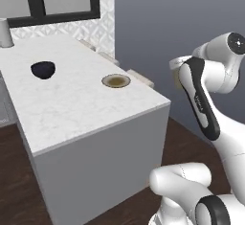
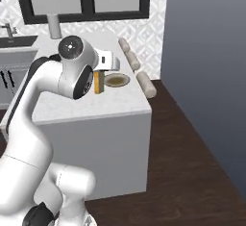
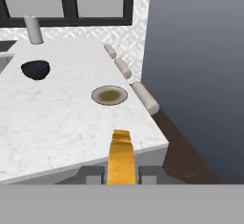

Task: Start the toaster. Once the lever pops up, take the bread to the plate on the dining counter.

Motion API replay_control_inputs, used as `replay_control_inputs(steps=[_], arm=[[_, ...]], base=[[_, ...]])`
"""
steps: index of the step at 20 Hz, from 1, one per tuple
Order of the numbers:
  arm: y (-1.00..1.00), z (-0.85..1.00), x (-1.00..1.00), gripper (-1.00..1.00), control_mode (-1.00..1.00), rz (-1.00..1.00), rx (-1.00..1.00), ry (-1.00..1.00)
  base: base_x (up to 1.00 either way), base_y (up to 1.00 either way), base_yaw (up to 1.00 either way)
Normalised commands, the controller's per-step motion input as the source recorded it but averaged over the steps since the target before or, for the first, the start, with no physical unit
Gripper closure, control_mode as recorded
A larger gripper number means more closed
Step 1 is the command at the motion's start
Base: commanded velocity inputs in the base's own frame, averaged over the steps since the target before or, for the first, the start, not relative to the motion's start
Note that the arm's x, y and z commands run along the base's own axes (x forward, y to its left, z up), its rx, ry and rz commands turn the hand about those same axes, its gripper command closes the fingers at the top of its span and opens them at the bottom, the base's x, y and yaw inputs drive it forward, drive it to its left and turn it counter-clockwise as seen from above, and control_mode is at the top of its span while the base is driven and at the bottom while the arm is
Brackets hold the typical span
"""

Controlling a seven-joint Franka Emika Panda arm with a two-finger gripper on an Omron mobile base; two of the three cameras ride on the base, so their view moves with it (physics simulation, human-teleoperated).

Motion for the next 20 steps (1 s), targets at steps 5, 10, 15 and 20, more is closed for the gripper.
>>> replay_control_inputs(steps=[5, 10, 15, 20], arm=[[0.0, 0.0, 0.0, 1.0, 1.0, 0.0, 0.0, 0.0], [0.0, 0.0, 0.0, 1.0, 1.0, 0.0, 0.0, 0.0], [0.0, 0.0, 0.0, 1.0, 1.0, 0.0, 0.0, 0.0], [0.0, 0.0, 0.0, 1.0, 1.0, 0.0, 0.0, 0.0]], base=[[0.96, -0.31, 0.32], [0.79, -0.44, 0.37], [0.32, -0.56, 0.36], [0.09, -0.54, 0.25]])
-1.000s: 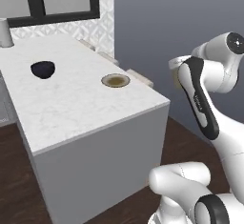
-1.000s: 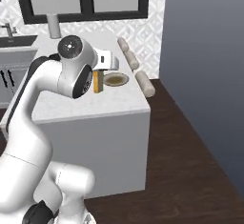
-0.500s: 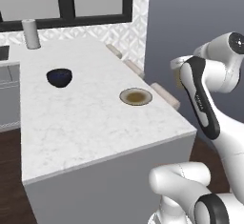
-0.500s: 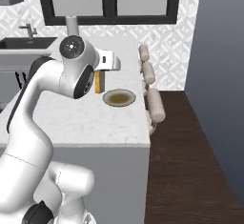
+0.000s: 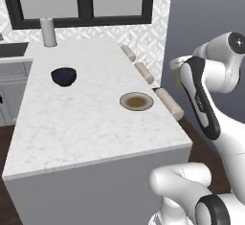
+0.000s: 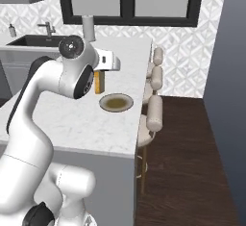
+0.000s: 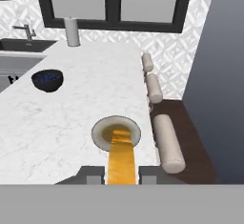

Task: Start the toaster. Once the lever pops up, take the bread to the plate on the dining counter.

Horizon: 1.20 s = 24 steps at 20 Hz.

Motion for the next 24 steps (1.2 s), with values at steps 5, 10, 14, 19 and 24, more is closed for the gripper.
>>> replay_control_inputs(steps=[5, 10, 14, 19, 24], arm=[[0.0, 0.0, 0.0, 1.0, 1.0, 0.0, 0.0, 0.0], [0.0, 0.0, 0.0, 1.0, 1.0, 0.0, 0.0, 0.0], [-0.05, 0.0, 0.44, 1.0, -1.0, 0.1, 0.09, 0.0], [-0.39, -0.36, 0.92, 1.0, -1.0, 0.23, 0.29, 0.09], [-0.13, -0.74, 1.0, 1.0, -1.0, 0.23, 0.23, 0.29]], base=[[0.44, -0.45, 0.18], [0.46, -0.23, 0.13], [0.39, -0.05, 0.08], [0.0, 0.0, 0.0], [0.0, 0.0, 0.0]])
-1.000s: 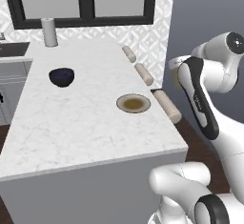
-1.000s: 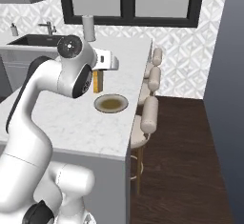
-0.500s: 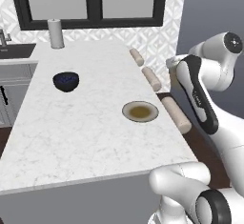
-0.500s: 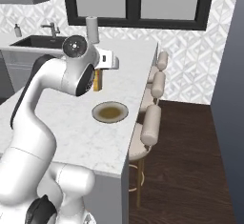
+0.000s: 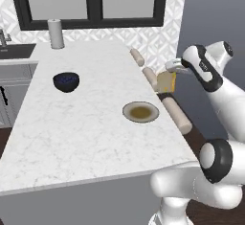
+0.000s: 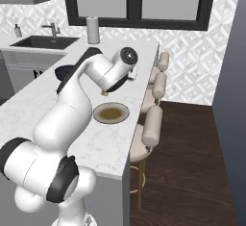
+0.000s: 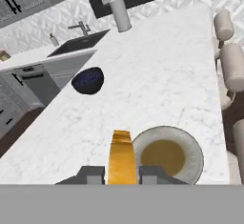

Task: Start the toaster. Once the lever pops up, take the bread to the plate on the dining counter.

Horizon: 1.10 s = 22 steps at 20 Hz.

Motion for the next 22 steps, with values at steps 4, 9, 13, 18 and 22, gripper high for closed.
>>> replay_control_inputs(steps=[4, 9, 13, 18, 22], arm=[[-0.01, -0.94, 0.95, 1.0, -1.0, 0.22, 0.13, 0.27], [-0.08, -0.8, 0.72, 1.0, -1.0, 0.23, 0.14, 0.19], [0.12, -1.0, 0.52, 1.0, -1.0, 0.16, 0.02, 0.07], [0.15, -0.57, 0.79, 1.0, -1.0, 0.03, 0.0, 0.0], [0.18, -0.33, 0.48, 1.0, -1.0, 0.0, 0.0, 0.0]], base=[[0.0, 0.0, 0.0], [0.0, 0.0, 0.0], [0.0, 0.0, 0.0], [0.0, 0.0, 0.0], [0.0, 0.0, 0.0]])
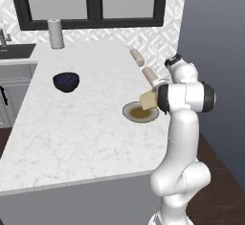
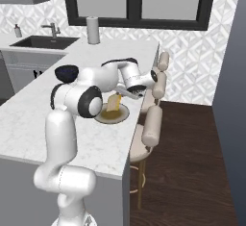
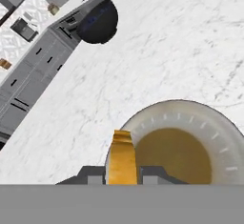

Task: Start the toaster. Once the lever pops up, take the bread to the plate on the dining counter.

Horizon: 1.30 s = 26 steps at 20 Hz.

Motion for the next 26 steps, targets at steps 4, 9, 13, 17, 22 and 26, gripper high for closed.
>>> replay_control_inputs(steps=[4, 9, 13, 17, 22, 26], arm=[[0.31, -0.34, 0.0, 1.0, -1.0, 0.02, 0.0, 0.0], [0.49, -0.44, 0.29, 1.0, -1.0, 0.01, 0.0, 0.02], [0.27, -0.26, 0.24, 1.0, -1.0, 0.0, 0.0, 0.0], [0.03, -0.4, 0.1, 1.0, -1.0, 0.0, 0.0, 0.0], [0.0, -0.32, -0.26, -1.0, -1.0, 0.0, 0.0, 0.0], [0.0, -0.44, -0.19, -1.0, -1.0, 0.0, -0.01, -0.05]], base=[[0.0, 0.0, 0.0], [0.0, 0.0, 0.0], [0.0, 0.0, 0.0], [0.0, 0.0, 0.0], [0.0, 0.0, 0.0], [0.0, 0.0, 0.0]])
